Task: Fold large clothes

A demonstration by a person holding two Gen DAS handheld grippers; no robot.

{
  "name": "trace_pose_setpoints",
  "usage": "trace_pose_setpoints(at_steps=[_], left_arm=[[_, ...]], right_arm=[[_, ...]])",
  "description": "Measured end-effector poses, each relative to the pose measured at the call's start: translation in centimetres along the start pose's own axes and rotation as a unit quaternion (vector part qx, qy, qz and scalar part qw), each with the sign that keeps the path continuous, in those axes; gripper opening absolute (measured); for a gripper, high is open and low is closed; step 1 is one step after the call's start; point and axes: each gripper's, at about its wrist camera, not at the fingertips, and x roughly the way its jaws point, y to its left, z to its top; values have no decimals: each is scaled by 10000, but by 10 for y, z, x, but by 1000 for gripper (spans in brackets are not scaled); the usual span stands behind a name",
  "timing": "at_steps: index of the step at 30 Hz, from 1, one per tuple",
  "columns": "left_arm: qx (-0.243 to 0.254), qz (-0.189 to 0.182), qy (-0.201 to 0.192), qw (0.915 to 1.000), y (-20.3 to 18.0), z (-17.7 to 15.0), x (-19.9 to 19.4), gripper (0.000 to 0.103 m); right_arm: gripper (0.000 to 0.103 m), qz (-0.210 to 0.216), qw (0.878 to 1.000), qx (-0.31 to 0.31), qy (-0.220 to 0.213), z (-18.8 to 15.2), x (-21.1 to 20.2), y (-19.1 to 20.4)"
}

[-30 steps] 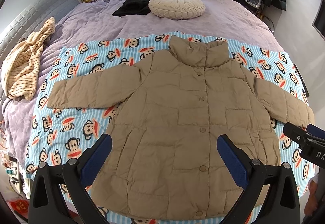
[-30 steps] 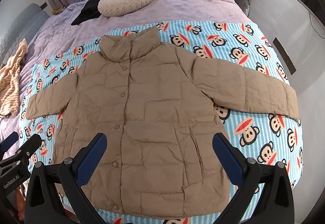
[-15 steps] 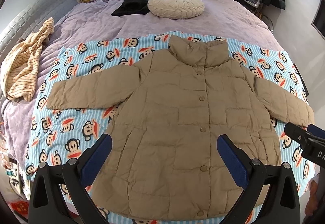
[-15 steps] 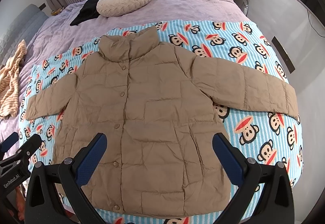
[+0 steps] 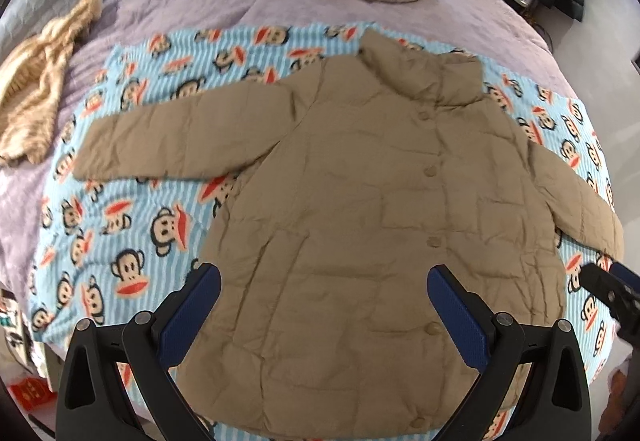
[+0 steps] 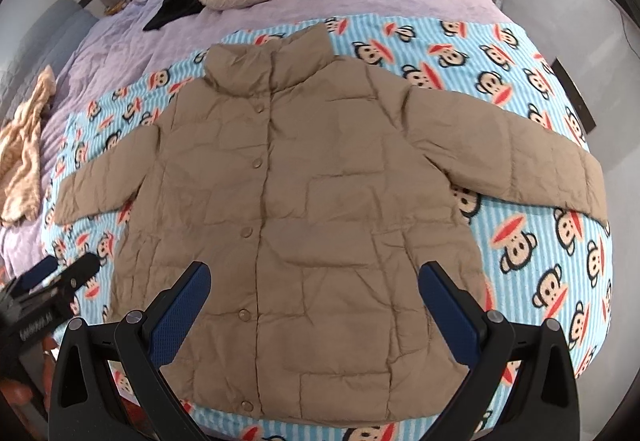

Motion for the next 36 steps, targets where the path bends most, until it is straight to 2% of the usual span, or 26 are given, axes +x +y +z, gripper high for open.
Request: trace_pose_setpoints(at_steps=[2,4,7,9,12,16,18,24,27,29,30,31,33,34,35,36], left_arm=[[-163,-305,37,9994,23,5,16,103],[-415,-560,-88,9975,53,11,34,103],[-814,-685,-110,9943,104,21,64,103],[-1159,-835,-100,9897,139,27,86,103],[-1732,-1277,-74,9765,197,35,132,103],[-2311,-1678,-91,9583,252,43,185,103],[-2616,-1926,-96,9457,273,51,210,103],[-3117,-2254,-670,9206,320,88,223,103],[-3542,-2196,-793,9055,344,97,233,103],[-3807,-2064,-840,8975,352,99,236,85],[-3869,-2035,-834,8955,354,98,236,65],[-3865,-2086,-838,8945,354,97,236,38],[-3719,-2311,-822,8953,351,95,233,13],[-3685,-2286,-881,8968,352,94,228,13],[-3605,-2230,-976,9004,350,93,220,13],[-3549,-2280,-1073,9003,347,91,212,12]], right_arm=[[103,85,9999,-95,57,-2,11,11],[103,260,9995,-137,63,-4,24,22],[103,418,9989,-195,-9,-8,46,46],[103,515,9984,-189,116,-9,62,68],[103,733,9959,-120,511,-9,89,101],[103,979,9930,-95,657,-11,121,140],[103,1034,9920,-160,700,-13,136,156],[103,1178,9912,-103,596,-5,165,183],[103,1260,9911,-30,430,7,173,191],[103,1299,9908,8,370,18,180,195],[103,1317,9907,30,328,27,184,200],[103,1345,9905,43,288,34,188,204],[99,1454,9892,64,183,49,196,215],[83,1526,9881,58,155,54,198,219],[50,1601,9870,34,158,58,202,225],[33,1705,9850,23,256,64,209,234]])
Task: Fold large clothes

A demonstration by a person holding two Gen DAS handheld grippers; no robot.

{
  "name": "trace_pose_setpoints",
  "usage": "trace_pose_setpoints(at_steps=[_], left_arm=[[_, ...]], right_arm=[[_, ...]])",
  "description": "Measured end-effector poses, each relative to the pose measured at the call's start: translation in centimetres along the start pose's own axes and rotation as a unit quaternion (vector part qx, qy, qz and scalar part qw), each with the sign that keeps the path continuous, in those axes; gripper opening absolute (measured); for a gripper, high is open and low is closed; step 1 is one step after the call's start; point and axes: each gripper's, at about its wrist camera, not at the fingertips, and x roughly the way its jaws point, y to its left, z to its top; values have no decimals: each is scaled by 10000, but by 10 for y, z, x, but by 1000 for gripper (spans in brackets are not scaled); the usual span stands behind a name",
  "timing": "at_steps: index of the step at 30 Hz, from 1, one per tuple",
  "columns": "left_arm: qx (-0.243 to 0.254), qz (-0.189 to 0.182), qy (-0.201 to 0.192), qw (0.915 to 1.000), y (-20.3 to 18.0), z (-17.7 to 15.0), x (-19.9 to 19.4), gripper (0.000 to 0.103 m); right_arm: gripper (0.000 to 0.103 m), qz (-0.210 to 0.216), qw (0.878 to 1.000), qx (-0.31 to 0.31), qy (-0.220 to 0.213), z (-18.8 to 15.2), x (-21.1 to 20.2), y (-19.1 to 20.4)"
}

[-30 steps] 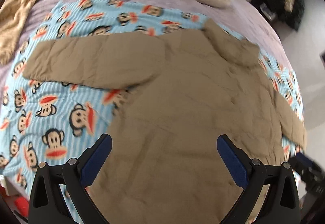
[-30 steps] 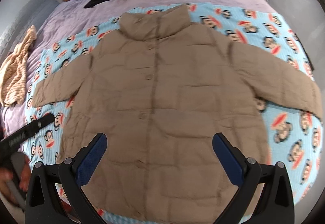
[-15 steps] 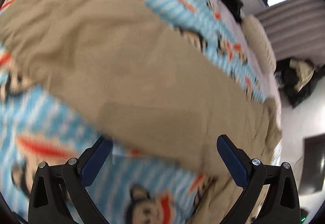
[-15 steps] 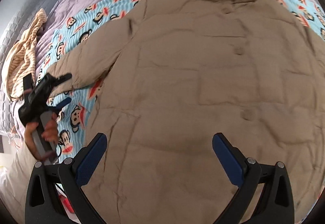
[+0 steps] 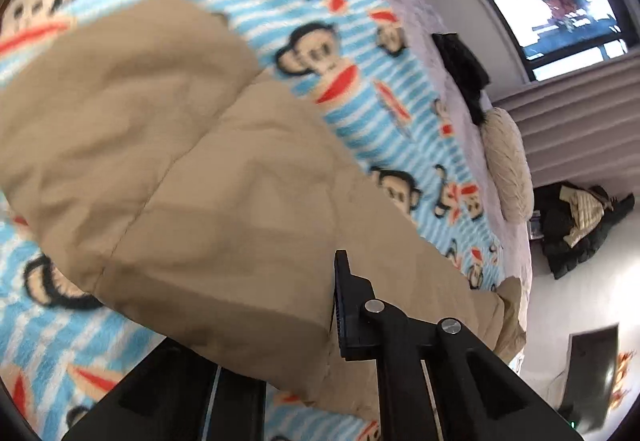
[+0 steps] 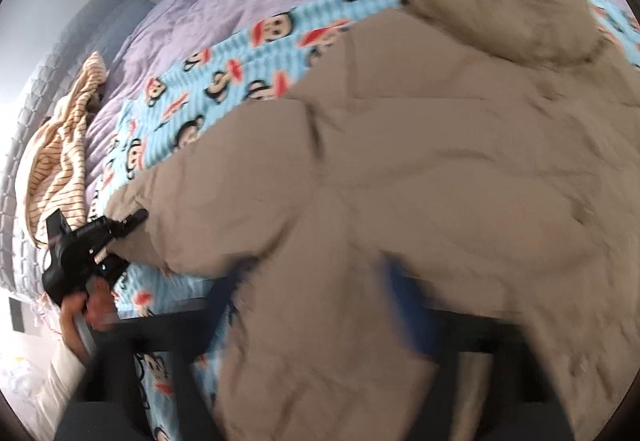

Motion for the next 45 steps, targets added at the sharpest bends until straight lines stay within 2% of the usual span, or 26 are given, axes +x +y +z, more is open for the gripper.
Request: trace_pose_setpoints(at_steps=[1,4,6,8,11,13,15,19,22,23,26,28,30,31,32,33,34,37,38,39,41,42,43,44,45], left_arm=[[64,-94,-72,9999,-6,-2,-5,9],[470,-383,-240,9979,-32,-8,-20,9],[924,-436,-337,9942,-57,-15,-29,9],[1519,-423,-455,9864,-88,-24,-36,9],[2021,-582,-571,9760,-132,-38,-44,9],[2257,-737,-500,9701,-158,-52,-48,9],[2622,-879,-363,9603,-192,-73,-46,9],[3223,-1121,0,9400,-251,-123,-26,9],[3738,-1218,399,9186,-294,-177,5,9],[3910,-1132,519,9120,-302,-195,16,9],[4658,-501,737,8804,-316,-255,58,9],[5066,24,914,8573,-308,-287,85,9],[5448,491,1089,8300,-296,-317,102,12],[5547,588,1095,8227,-289,-326,101,28],[5590,555,1097,8200,-286,-331,97,43],[5619,483,1104,8184,-284,-335,89,81],[5640,488,1046,8177,-284,-336,84,99],[5797,603,748,8091,-279,-331,55,100],[5751,602,673,8131,-276,-326,43,100],[5667,571,600,8197,-276,-312,35,100],[5420,558,296,8380,-264,-282,4,100],[5287,608,168,8465,-258,-267,-5,99],[5025,740,6,8614,-245,-244,-18,99],[4832,832,-22,8716,-236,-226,-20,99],[4528,936,41,8867,-221,-202,-21,99]], right_arm=[[20,60,10000,41,61,3,7,2],[19,188,9998,37,50,11,24,12],[19,251,9997,-42,17,15,34,17],[19,326,9995,-44,24,18,43,17],[19,512,9985,73,150,21,59,12],[19,546,9978,119,343,20,74,7],[18,683,9956,221,601,19,88,-1],[18,1290,9866,677,730,17,69,-27],[18,1161,9891,805,407,13,24,-67],[18,1006,9911,825,271,12,9,-83],[19,416,9945,958,-100,1,-38,-136],[19,82,9940,1073,-214,-8,-59,-163],[19,-127,9930,1141,-266,-18,-72,-181],[19,-202,9928,1144,-283,-21,-77,-185],[19,-261,9928,1130,-300,-26,-79,-188],[19,-295,9931,1093,-308,-30,-81,-190],[19,-313,9933,1068,-309,-31,-84,-192],[20,-353,9941,980,-298,-29,-91,-194],[22,-412,9944,923,-305,-28,-92,-190],[25,-483,9949,820,-334,-24,-96,-185],[58,-587,9959,500,-464,-27,-106,-176],[66,-640,9959,251,-590,-28,-114,-168],[70,-669,9953,19,-702,-27,-118,-156],[70,-678,9941,-269,-805,-26,-121,-142],[71,-681,9912,-710,-888,-23,-120,-119]])
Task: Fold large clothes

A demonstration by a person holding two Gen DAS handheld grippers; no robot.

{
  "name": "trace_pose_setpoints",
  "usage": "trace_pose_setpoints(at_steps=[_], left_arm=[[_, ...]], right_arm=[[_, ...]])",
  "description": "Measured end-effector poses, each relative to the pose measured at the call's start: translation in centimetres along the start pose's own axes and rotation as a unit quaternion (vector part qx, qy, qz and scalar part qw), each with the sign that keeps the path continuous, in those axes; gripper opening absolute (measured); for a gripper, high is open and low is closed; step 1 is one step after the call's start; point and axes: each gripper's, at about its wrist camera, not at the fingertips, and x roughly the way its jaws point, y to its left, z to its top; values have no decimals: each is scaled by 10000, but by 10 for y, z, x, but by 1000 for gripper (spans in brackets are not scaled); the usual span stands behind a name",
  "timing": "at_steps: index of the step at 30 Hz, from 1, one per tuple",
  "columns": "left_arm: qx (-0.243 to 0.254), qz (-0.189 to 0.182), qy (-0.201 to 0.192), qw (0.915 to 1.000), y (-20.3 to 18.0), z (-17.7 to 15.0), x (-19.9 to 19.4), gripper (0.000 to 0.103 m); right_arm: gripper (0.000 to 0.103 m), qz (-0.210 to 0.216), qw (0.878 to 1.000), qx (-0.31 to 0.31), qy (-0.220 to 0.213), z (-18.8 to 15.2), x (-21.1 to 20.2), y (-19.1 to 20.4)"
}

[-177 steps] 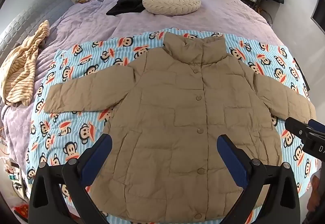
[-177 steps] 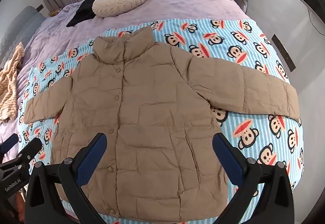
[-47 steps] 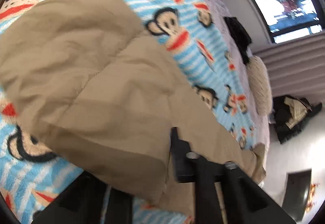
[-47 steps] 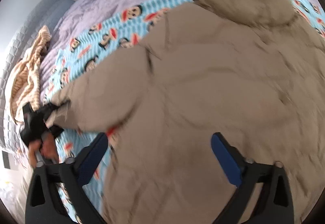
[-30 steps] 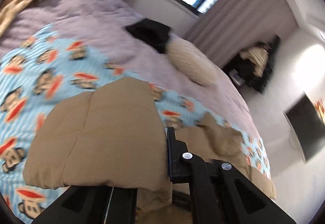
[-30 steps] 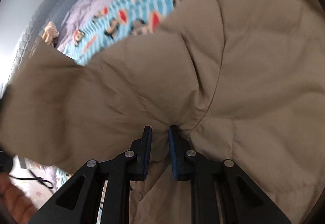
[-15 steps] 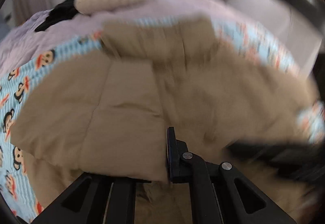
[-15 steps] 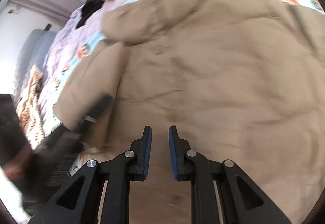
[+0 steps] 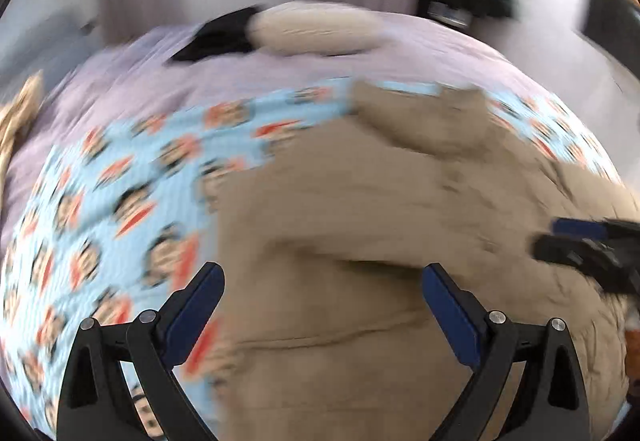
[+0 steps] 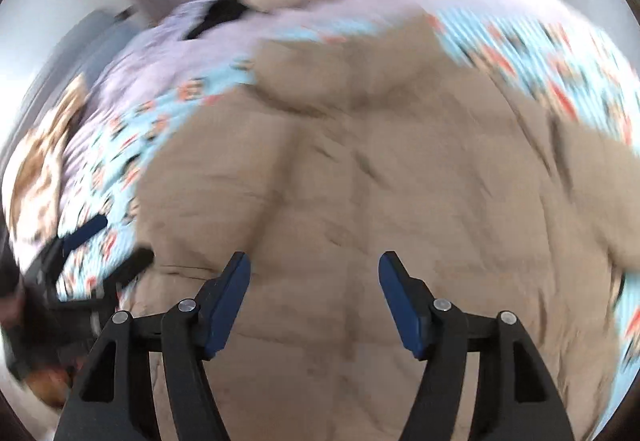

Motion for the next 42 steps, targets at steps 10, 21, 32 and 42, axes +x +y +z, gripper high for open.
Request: trace_pose_setpoints(at_steps=[10,21,32,42], left_arm=[[-1765,-233,1119,9776,99,-5,90,99],[-1986,-919,1153,9689,108,11,103,99],[-33,593,970,9935,48,37,100,13],[29,1583,1336,9783,64,15,106,14]], right_arm=[[76,-1239,9475,-2945,-152,3,82,145],[76,-634,9867,1485,-177,20,48,-63],[9,519,9598,2759,-29,2,55,-114],[29,-484,9759,2122,125,2,45,-103]])
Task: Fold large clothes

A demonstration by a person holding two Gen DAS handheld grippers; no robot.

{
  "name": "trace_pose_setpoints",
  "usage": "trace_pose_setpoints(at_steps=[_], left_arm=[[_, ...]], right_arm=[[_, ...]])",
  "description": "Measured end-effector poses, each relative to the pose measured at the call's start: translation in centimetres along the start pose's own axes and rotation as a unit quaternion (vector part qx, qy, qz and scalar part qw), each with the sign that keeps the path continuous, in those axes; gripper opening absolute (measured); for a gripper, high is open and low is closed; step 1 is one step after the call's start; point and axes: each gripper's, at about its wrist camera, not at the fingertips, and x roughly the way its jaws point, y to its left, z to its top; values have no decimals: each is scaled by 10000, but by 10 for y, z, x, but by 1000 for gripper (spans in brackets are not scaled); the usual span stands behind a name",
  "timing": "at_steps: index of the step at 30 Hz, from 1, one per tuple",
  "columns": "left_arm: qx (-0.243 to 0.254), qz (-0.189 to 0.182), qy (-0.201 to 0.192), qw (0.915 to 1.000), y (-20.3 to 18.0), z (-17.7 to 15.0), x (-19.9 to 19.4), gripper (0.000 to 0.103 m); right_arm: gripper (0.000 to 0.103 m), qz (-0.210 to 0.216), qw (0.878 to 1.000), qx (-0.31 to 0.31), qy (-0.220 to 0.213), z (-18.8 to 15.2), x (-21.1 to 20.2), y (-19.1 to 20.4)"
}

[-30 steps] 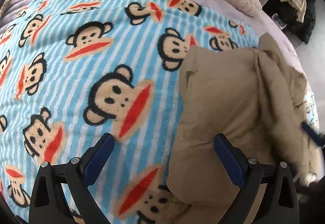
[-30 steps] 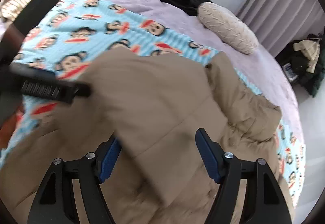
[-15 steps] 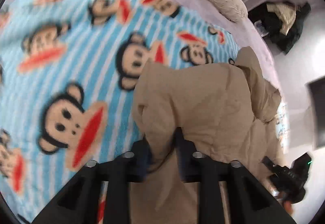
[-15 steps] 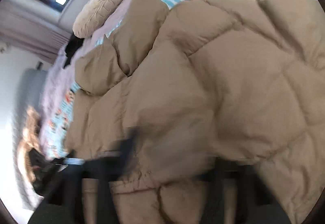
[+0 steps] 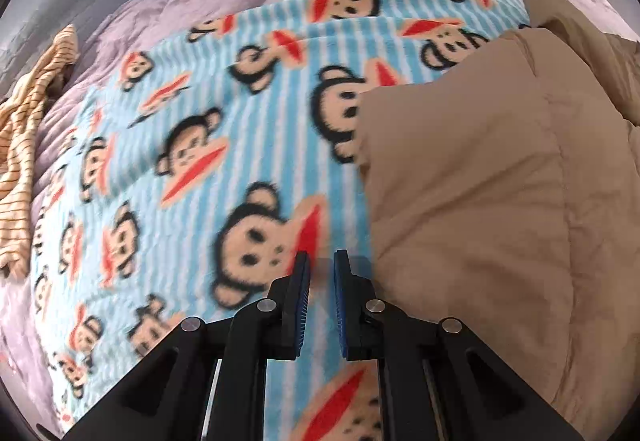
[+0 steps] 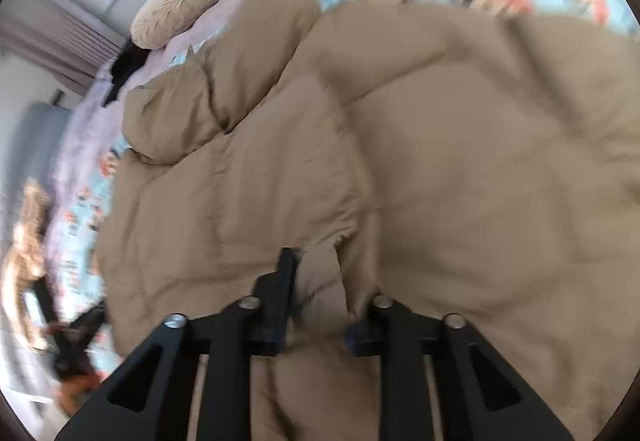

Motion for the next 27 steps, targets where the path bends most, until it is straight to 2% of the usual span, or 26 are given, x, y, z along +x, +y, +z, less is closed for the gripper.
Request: trace_pose_setpoints(at_steps=[2,4,6,9,11,14,16,17,19,20,23,27], left_arm=[[-37,86,-79,9999,6,-1,-10,14],[-208,-46,-182,9996,13,-2,-23,14],[-393,-389,-298,9980,17,-3,-39,14],[-370,-1085,-389,9926,3,-6,-51,14],[-192,-1252,-320,9914,-15,-8,-47,14],[-62,-1094,-196,9938,-43,-20,-28,14],[-52,-976,-158,9951,-51,-24,-17,14],[-27,-942,-209,9953,-53,-25,-16,14],[131,-832,-238,9962,-57,-25,-18,14],[185,-795,-233,9964,-58,-24,-19,14],[121,-791,-164,9967,-52,-22,-27,14],[-81,-995,-187,9948,-47,-23,-48,14]], right_arm=[[30,-403,9980,-286,-383,-1,-22,4],[30,-607,9943,-482,-734,-3,-43,5],[30,-544,9923,-635,-910,-2,-56,10],[29,-321,9924,-836,-848,4,-52,22],[29,-196,9934,-877,-708,3,-42,29],[29,-62,9955,-802,-505,1,-24,31],[29,-206,9962,-779,-319,-4,-9,24],[26,-321,9967,-722,-197,-4,0,19],[20,-257,9985,-484,-69,-3,10,2],[15,-209,9989,-415,-84,-3,9,-3],[16,-515,9977,-435,-108,-5,1,-13],[19,-128,9997,-191,37,-12,-15,-37]])
